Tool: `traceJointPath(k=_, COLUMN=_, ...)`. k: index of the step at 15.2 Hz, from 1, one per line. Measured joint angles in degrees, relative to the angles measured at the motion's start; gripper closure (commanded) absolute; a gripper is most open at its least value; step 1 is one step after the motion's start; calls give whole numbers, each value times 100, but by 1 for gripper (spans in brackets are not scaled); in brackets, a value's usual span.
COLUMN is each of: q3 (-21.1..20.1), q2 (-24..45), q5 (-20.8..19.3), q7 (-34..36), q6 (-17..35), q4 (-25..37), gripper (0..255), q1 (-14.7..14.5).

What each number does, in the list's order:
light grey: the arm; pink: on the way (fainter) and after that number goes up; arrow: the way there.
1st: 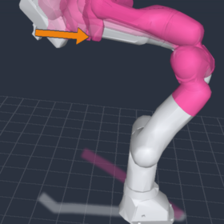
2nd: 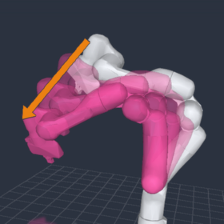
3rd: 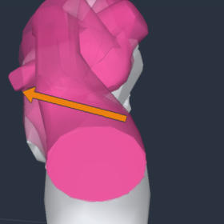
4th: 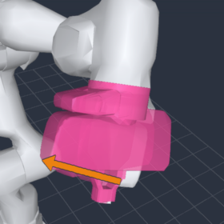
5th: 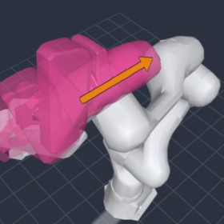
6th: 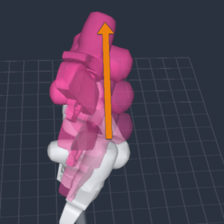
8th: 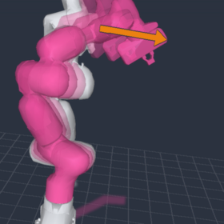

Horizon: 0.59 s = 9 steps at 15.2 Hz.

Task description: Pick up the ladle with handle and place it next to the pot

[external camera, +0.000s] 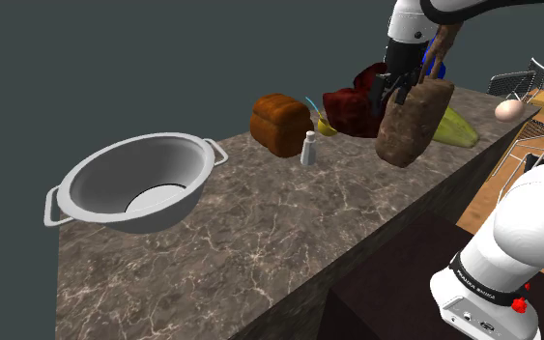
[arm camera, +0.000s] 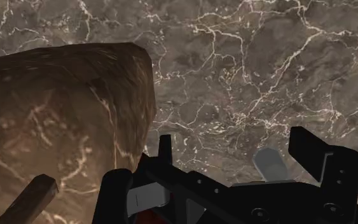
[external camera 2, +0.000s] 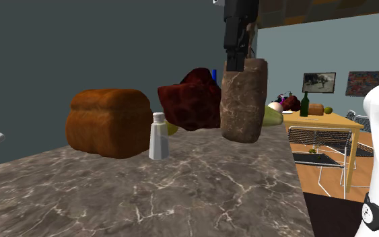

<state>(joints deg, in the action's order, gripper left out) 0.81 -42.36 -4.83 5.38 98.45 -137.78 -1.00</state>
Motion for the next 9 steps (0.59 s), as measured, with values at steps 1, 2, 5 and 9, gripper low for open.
traceJointPath(k=1, q3=0, q2=0, q5=0, q7=0, q6=0, q4=0, gripper=0, q1=0)
traceJointPath(k=2, q3=30, q2=90, q5=7, q7=4, q6=109, q4=-5, gripper=0, q1=13)
traceJointPath(k=5, q3=129, q2=438, q5=62, q7=42, q6=545, q4=204, gripper=0, q1=49)
traceJointPath(k=9, q3=342, q2=877, q5=197, q7=24, q6=1332, q4=472, gripper=0, q1=99)
